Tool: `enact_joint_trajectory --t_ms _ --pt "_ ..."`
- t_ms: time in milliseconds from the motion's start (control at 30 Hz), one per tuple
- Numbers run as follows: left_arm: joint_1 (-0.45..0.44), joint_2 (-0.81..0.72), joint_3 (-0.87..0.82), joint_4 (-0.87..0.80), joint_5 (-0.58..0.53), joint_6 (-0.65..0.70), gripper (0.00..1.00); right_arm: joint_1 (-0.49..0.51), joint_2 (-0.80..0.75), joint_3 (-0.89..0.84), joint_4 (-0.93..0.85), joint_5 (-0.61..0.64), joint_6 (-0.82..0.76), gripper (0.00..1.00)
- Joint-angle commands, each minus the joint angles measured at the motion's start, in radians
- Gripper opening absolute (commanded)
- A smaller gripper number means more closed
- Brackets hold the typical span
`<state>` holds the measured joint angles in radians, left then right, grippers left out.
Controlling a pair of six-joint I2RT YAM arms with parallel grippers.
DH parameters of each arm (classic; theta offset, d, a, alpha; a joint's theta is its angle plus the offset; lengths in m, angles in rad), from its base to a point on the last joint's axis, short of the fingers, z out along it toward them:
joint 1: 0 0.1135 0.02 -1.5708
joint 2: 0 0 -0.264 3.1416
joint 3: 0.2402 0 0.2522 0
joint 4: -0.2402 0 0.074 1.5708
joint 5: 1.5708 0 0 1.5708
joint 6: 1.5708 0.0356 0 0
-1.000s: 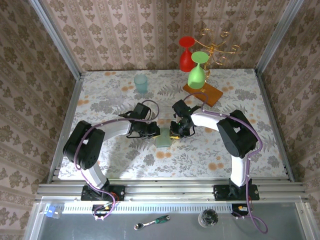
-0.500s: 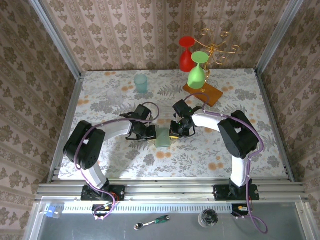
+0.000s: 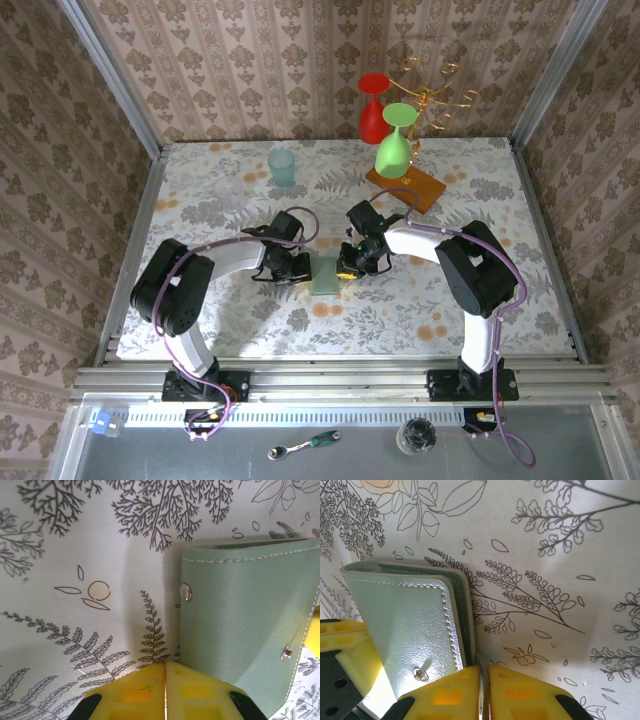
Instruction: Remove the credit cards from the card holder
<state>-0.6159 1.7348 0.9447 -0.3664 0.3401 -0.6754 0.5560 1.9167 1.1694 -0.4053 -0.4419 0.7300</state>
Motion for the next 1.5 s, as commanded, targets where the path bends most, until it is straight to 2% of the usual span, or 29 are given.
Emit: enact_joint_trajectory --t_ms 0,167,733,1233,1467 --pt "-0.003 0.023 -0.015 0.000 -0.003 0.019 0.10 0.002 -0.006 -0.017 0.008 -0.041 0.016 0.14" --pt "-0.001 0.004 -0.016 0.002 -0.006 0.019 0.10 0.002 -0.036 -0.015 -0.008 -0.005 0.013 0.07" --pt "0.088 -0.167 -0.049 0.093 0.008 0.019 0.10 0.002 -0.168 0.086 -0.218 0.155 -0.089 0.04" --pt "0.117 -0.260 -0.145 0.177 0.017 0.019 0.10 0.088 -0.103 0.273 -0.323 0.171 -0.137 0.04" --pt "0.117 -0.254 -0.173 0.192 0.046 0.025 0.10 0.111 -0.103 0.319 -0.347 0.194 -0.142 0.04"
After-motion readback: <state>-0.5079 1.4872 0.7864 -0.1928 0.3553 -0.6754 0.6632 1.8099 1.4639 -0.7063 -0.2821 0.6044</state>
